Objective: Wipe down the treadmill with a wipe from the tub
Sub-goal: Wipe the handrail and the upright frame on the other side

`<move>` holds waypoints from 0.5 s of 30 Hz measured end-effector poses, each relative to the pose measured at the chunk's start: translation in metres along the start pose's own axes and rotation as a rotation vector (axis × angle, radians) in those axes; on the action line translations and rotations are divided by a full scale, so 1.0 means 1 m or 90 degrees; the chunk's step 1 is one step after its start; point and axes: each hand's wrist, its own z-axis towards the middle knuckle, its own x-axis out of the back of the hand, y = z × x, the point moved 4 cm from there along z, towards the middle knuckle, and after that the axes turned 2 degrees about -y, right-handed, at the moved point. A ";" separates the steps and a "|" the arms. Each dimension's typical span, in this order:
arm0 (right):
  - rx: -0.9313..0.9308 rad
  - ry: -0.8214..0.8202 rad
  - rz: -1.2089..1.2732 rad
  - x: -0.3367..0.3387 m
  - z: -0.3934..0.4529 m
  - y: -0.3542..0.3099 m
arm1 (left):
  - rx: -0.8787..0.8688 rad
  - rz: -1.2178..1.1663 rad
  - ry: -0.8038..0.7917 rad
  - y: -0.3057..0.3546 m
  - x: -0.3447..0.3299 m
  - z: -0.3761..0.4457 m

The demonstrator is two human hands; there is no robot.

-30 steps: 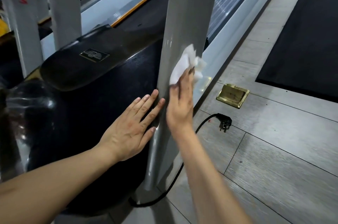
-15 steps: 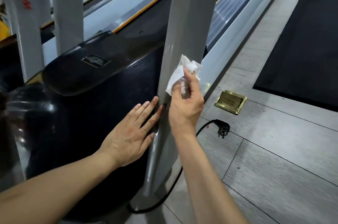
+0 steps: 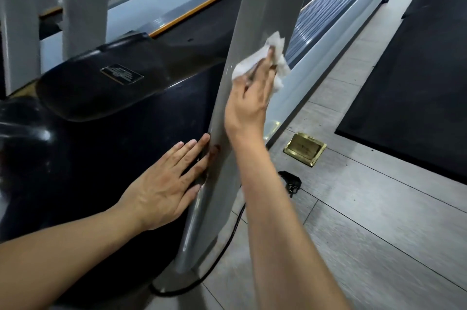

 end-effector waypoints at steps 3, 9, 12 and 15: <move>-0.094 -0.037 0.008 0.008 0.017 0.027 | 0.012 -0.028 -0.015 0.000 0.002 0.000; -0.357 -0.049 0.088 0.000 -0.096 0.117 | 0.015 -0.041 -0.012 0.001 0.002 0.001; -0.366 -0.032 0.070 -0.004 -0.114 0.116 | 0.015 -0.041 -0.011 0.001 0.002 0.000; -0.201 -0.006 0.050 0.006 -0.062 0.079 | 0.017 -0.039 -0.015 0.001 0.001 -0.001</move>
